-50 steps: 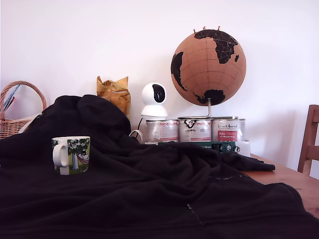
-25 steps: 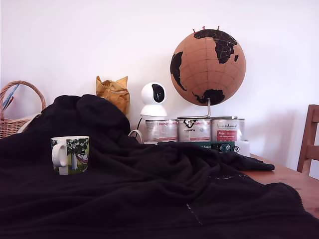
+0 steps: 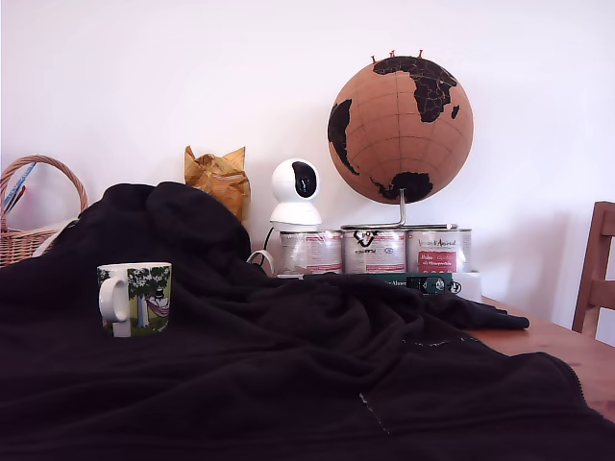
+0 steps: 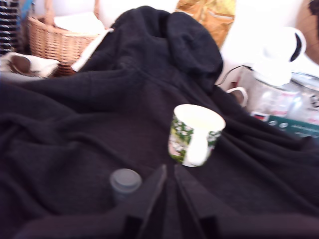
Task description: Pick the grey coffee capsule and place it inside the green coffee cup
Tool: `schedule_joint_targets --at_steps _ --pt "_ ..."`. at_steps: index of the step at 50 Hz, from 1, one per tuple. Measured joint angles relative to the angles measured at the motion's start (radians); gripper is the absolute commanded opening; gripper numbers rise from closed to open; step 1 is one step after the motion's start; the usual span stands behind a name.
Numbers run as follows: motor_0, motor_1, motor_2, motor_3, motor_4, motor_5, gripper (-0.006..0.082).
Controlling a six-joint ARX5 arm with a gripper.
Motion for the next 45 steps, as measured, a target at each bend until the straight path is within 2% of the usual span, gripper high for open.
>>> schedule_joint_targets --at_steps 3,5,32,38,45 --pt "0.000 0.071 0.000 0.066 -0.023 0.019 0.0664" --pt "0.000 0.115 0.000 0.102 -0.029 0.027 0.0703" --pt "-0.001 0.735 0.007 0.583 -0.042 0.150 0.0700" --pt "-0.001 0.861 0.053 0.634 -0.044 0.168 0.0700" --pt "-0.001 1.001 0.163 0.650 -0.044 0.182 0.0700"
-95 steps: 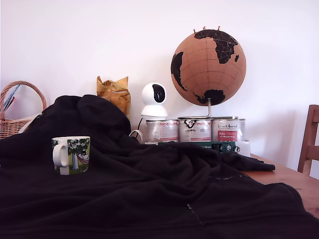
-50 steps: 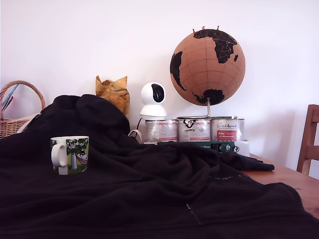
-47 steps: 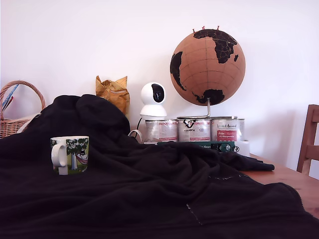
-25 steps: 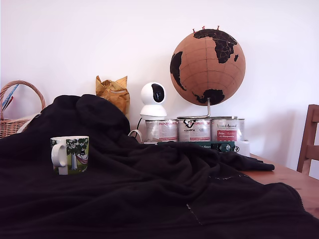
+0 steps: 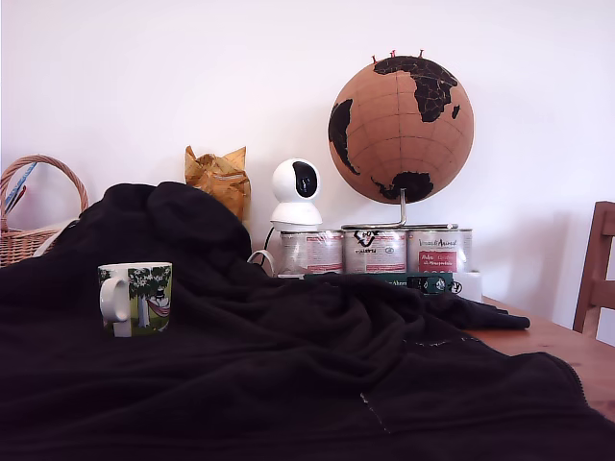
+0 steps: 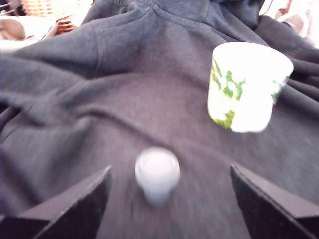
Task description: Pick the grey coffee capsule and place it inside the green coffee cup
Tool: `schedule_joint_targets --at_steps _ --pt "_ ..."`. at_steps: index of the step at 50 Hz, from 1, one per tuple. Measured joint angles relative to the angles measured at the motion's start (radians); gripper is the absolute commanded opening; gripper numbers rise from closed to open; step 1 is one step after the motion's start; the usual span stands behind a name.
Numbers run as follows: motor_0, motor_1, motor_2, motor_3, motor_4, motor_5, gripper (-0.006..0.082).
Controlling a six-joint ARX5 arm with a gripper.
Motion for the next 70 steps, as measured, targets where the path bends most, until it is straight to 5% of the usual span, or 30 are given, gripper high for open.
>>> schedule_joint_targets --at_steps 17,31,51,70 --pt "0.000 0.264 0.135 -0.003 -0.003 0.048 0.0678" --pt "0.000 0.295 0.178 -0.016 -0.047 0.049 0.0195" --pt "0.001 0.296 0.193 0.006 -0.047 0.055 0.0184" --pt "-0.017 0.296 0.409 0.064 0.016 -0.079 0.0184"
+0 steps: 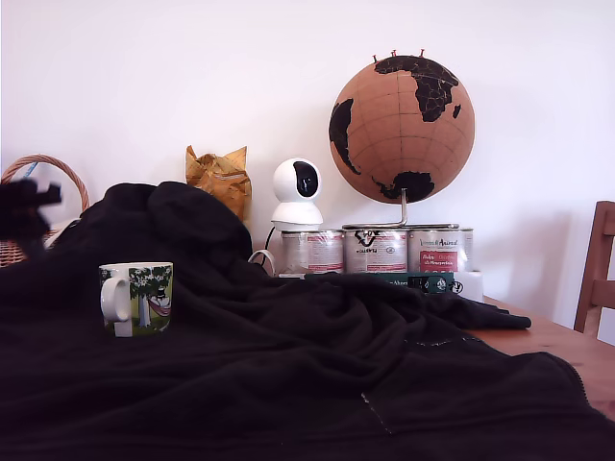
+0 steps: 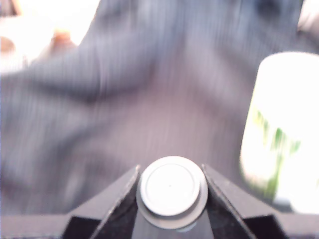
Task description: Pick the grey coffee capsule and place it inside the green coffee cup
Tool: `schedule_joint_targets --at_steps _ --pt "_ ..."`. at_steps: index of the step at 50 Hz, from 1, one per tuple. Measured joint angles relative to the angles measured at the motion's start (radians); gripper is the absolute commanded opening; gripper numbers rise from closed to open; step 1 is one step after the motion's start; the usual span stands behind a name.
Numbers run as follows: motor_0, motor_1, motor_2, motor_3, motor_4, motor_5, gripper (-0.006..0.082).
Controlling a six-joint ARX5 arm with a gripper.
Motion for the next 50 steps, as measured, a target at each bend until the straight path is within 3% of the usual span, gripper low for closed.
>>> schedule_joint_targets --at_steps 15,30,42,50 --pt "-0.116 0.000 0.213 -0.198 0.014 -0.003 0.0184" --pt "-0.158 0.000 0.242 -0.242 0.014 0.020 0.0189" --pt "-0.155 0.000 0.242 -0.298 0.014 0.021 0.0478" --pt "-0.162 0.000 0.242 -0.299 0.016 0.033 0.0504"
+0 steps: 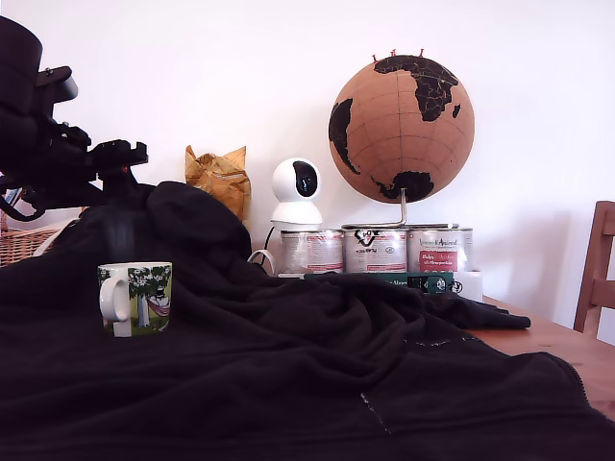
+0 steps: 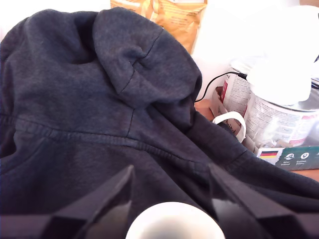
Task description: Pick the grey coffee capsule and place it inside the green coffee cup
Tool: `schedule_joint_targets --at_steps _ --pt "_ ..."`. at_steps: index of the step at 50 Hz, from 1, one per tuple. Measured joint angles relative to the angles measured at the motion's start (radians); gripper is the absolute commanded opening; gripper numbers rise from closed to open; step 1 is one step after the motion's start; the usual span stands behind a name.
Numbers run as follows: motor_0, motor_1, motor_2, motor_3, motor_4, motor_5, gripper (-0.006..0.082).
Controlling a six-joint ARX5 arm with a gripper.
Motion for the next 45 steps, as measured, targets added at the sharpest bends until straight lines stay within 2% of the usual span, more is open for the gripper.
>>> schedule_joint_targets --at_steps 6,9,13,18,20,29,45 --pt "-0.006 0.000 0.000 -0.001 0.001 0.015 0.0497" --pt "-0.008 0.000 0.000 -0.001 0.002 0.016 0.0434" --pt "-0.007 0.000 0.000 0.000 0.006 0.045 0.0277" --pt "-0.007 -0.002 0.000 -0.008 0.008 0.079 -0.0034" --pt "-0.007 -0.010 0.000 -0.024 0.008 0.082 -0.0012" --pt "-0.006 -0.123 0.000 -0.156 0.008 0.117 -0.0020" --pt "0.034 -0.372 0.005 -0.544 0.006 0.121 -0.0020"
